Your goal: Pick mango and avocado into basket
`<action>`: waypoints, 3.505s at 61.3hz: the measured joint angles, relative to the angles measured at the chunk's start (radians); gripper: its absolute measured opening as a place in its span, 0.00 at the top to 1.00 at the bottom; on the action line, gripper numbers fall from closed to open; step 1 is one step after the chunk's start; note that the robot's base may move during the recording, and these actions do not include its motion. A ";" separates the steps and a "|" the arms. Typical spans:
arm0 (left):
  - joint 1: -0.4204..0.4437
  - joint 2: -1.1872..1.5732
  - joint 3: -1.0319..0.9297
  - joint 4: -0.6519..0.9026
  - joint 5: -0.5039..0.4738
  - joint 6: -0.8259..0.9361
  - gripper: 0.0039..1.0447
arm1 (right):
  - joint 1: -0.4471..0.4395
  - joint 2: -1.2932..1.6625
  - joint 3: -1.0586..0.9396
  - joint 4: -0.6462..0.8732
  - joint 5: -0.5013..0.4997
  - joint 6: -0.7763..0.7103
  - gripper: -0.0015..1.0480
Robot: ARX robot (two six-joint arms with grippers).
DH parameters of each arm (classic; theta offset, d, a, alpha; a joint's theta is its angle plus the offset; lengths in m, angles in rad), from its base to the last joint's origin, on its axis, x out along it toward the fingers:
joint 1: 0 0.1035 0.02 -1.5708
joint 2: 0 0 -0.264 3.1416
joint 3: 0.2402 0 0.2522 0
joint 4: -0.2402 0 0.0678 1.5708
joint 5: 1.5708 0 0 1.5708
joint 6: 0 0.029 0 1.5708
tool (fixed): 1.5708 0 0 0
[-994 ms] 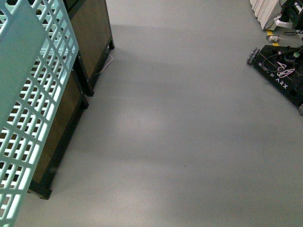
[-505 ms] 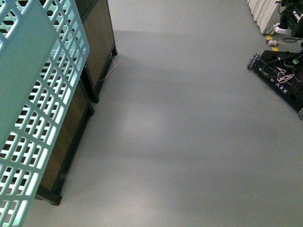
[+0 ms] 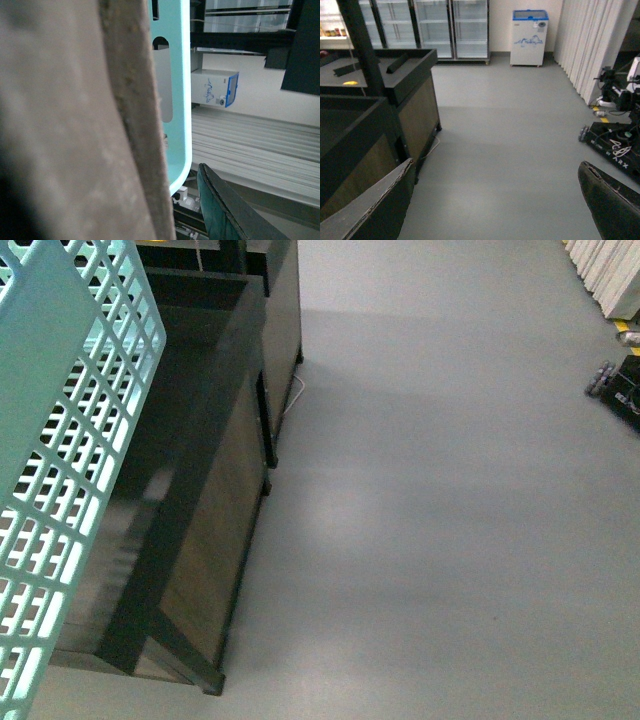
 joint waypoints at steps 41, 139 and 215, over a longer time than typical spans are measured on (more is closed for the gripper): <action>0.000 -0.001 0.000 0.000 0.001 0.000 0.72 | 0.000 0.000 0.000 0.000 -0.003 0.000 0.08; 0.000 -0.002 0.000 -0.001 0.000 0.000 0.72 | 0.000 0.000 0.000 0.000 -0.002 0.000 0.08; 0.001 -0.001 0.001 -0.001 -0.001 0.001 0.72 | 0.000 -0.001 0.000 0.000 -0.002 0.000 0.08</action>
